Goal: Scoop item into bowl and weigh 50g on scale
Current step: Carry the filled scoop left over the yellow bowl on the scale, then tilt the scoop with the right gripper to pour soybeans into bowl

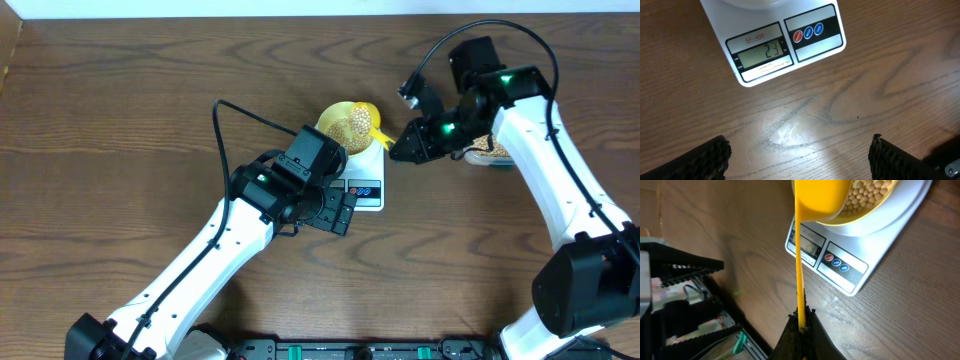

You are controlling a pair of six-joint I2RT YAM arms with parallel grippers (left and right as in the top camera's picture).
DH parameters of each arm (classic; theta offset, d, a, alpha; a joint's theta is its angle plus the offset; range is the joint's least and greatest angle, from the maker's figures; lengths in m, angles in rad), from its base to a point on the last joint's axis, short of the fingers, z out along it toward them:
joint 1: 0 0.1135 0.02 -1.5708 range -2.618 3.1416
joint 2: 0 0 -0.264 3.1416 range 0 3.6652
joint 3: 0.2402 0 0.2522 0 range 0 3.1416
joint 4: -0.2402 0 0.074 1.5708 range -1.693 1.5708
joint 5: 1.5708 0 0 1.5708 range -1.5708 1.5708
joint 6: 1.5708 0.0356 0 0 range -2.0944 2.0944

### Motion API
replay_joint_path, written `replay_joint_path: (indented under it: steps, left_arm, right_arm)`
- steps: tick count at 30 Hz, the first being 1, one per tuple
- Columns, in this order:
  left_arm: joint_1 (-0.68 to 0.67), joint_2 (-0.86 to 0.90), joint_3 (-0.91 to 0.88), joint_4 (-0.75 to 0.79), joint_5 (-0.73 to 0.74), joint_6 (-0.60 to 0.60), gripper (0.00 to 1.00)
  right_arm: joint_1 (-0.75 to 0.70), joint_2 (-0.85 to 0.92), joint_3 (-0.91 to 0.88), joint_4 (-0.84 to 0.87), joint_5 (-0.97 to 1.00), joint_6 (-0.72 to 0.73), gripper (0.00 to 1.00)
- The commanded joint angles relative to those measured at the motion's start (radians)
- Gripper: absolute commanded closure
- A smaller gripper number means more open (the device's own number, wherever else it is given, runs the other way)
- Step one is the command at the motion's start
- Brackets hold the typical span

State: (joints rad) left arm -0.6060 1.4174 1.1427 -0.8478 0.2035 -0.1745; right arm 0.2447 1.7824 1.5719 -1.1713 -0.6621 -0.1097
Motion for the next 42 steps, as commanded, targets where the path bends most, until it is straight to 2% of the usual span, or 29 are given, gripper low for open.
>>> replay_joint_path:
  steps: [1, 27, 42]
  left_arm:
    - [-0.002, -0.014, 0.002, 0.000, -0.013, 0.021, 0.09]
    - [-0.002, -0.014, 0.002, 0.000, -0.013, 0.021, 0.09]
    - [-0.002, -0.014, 0.002, 0.000, -0.013, 0.021, 0.09]
  right_arm:
    - [0.024, -0.010, 0.021, 0.012, 0.046, -0.003, 0.99]
    - [0.119, -0.010, 0.018, 0.089, 0.292, -0.038, 0.99]
    - [0.148, -0.010, 0.018, 0.132, 0.335, -0.095, 0.99]
